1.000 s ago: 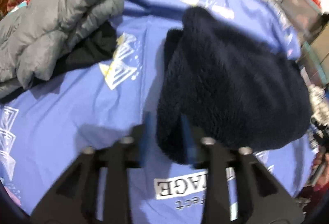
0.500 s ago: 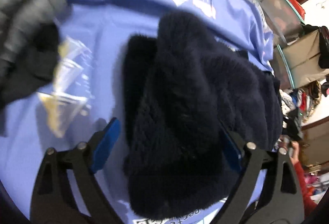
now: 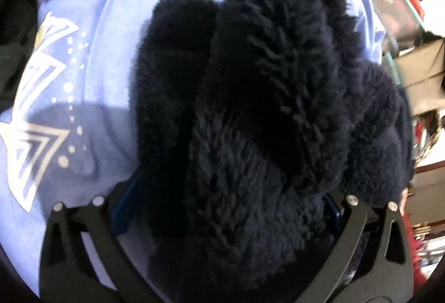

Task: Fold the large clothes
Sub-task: 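Grasp the folded navy fleece bundle with both grippers from its sides, then lift the folded fleece with both grippers and carry it onto the grey jacket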

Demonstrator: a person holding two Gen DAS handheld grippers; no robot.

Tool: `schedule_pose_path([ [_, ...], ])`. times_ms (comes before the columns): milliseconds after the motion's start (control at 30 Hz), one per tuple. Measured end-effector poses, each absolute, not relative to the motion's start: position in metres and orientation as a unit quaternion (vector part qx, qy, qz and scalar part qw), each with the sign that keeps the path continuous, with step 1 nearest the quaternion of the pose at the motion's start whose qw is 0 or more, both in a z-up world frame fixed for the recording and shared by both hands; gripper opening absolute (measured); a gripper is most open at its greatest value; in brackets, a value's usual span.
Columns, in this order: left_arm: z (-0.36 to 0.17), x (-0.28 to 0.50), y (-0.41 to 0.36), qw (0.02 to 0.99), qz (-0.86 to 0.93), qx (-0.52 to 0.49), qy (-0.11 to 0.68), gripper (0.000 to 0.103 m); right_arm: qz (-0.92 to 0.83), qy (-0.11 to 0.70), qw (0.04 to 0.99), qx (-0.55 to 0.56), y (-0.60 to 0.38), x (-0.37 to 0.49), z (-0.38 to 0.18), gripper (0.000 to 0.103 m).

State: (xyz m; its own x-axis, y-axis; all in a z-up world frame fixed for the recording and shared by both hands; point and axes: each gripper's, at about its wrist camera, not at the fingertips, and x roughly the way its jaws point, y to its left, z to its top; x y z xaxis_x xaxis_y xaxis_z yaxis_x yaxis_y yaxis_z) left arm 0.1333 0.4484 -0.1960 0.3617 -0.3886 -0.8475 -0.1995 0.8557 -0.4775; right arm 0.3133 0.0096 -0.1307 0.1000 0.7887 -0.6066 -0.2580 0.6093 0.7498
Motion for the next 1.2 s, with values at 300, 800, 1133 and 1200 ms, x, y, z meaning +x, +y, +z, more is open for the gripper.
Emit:
schedule_pose_path([
  [300, -0.154, 0.092, 0.393, 0.835, -0.02, -0.19, 0.516, 0.048, 0.382, 0.545, 0.71, 0.229, 0.0, 0.254, -0.104, 0.068],
  [800, -0.09, -0.049, 0.36, 0.852, -0.05, -0.168, 0.493, 0.041, 0.44, 0.489, 0.705, 0.265, -0.055, 0.106, -0.038, 0.064],
  [1133, -0.103, -0.086, 0.359, 0.832, -0.038, -0.199, 0.516, 0.049, 0.374, 0.522, 0.72, 0.265, -0.099, 0.072, -0.069, 0.079],
  [1200, -0.127, -0.076, 0.365, 0.814, -0.003, -0.195, 0.548, 0.05, 0.317, 0.549, 0.73, 0.257, -0.11, 0.074, -0.099, 0.088],
])
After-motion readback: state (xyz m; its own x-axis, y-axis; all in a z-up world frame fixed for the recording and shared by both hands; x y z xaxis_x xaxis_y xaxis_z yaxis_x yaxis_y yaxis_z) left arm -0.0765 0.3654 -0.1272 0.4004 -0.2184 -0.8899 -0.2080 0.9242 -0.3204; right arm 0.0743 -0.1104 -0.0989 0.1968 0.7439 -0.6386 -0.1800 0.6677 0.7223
